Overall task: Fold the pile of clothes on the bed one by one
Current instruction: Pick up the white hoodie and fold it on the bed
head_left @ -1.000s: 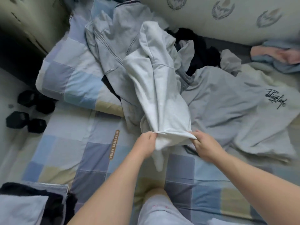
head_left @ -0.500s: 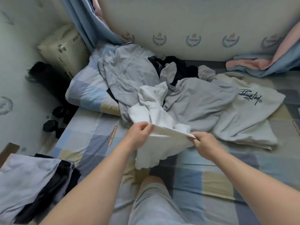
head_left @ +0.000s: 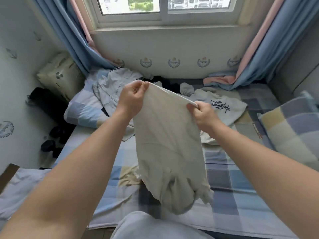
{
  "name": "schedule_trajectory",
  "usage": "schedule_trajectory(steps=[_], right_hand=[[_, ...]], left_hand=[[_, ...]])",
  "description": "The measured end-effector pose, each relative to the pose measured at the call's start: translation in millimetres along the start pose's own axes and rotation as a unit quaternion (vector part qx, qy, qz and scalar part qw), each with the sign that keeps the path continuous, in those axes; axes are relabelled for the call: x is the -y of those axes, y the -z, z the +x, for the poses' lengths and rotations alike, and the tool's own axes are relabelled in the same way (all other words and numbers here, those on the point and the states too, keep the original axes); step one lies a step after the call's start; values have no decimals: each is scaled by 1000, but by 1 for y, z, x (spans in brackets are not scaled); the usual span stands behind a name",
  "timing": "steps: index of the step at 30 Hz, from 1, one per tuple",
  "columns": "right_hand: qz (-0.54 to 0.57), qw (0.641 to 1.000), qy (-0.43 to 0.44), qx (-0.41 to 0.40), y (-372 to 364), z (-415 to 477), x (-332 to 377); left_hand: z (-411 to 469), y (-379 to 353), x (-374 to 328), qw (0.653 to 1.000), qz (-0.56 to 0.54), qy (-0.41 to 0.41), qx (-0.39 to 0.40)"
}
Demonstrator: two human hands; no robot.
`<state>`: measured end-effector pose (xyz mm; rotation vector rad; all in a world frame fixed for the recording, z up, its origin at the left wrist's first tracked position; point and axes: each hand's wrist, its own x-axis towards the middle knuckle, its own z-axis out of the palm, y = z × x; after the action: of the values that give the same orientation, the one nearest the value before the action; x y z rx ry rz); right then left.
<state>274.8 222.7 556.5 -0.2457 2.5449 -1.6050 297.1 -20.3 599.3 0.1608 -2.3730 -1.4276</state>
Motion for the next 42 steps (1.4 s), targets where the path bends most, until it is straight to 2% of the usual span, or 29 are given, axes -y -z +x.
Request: schedule_trajectory(steps=[3, 5, 7, 8, 11, 14, 17, 19, 21, 24, 26, 31, 33, 35, 37, 39, 42], right_hand=[[92, 996, 13, -15, 6, -17, 29], [128, 991, -3, 41, 4, -26, 33], [79, 990, -41, 106, -7, -33, 24], [33, 992, -50, 112, -14, -34, 19], [6, 997, -53, 54, -32, -35, 19], [12, 999, -31, 28, -40, -35, 51], [71, 997, -12, -26, -40, -33, 90], [105, 993, 2, -57, -41, -32, 112], [126, 989, 12, -75, -47, -33, 133], [142, 986, 29, -84, -57, -32, 155], [144, 985, 47, -86, -60, -31, 167], [105, 986, 48, -122, -37, -28, 164], [81, 986, 20, -145, -26, -22, 147], [42, 985, -13, -166, -19, -21, 130], [-19, 984, -1, -177, -13, -27, 120], [-22, 990, 40, -136, -8, -40, 115], [12, 997, 59, 52, -14, -63, 105]], left_hand=[[19, 8, -31, 998, -43, -32, -16], [33, 19, -50, 996, -81, -36, -26], [46, 31, -64, 992, -123, -26, -28], [53, 39, -69, 989, -144, -19, -21], [72, 64, -70, 979, -199, 34, 6], [90, 89, -55, 976, -203, 81, -21], [94, 101, -27, 976, -186, 109, -25], [83, 102, -8, 981, -157, 103, 37], [63, 101, 6, 981, -98, 63, 156], [27, 94, 12, 930, -51, 16, 364], [7, 85, 19, 910, -65, -4, 409], [-1, 78, 13, 943, -88, -80, 310], [4, 77, -4, 955, -67, -101, 271], [7, 71, -21, 966, -31, -103, 234], [7, 59, -33, 976, -17, -92, 196], [2, 44, -44, 981, -2, -88, 175], [-6, 26, -67, 982, -89, -39, 160]])
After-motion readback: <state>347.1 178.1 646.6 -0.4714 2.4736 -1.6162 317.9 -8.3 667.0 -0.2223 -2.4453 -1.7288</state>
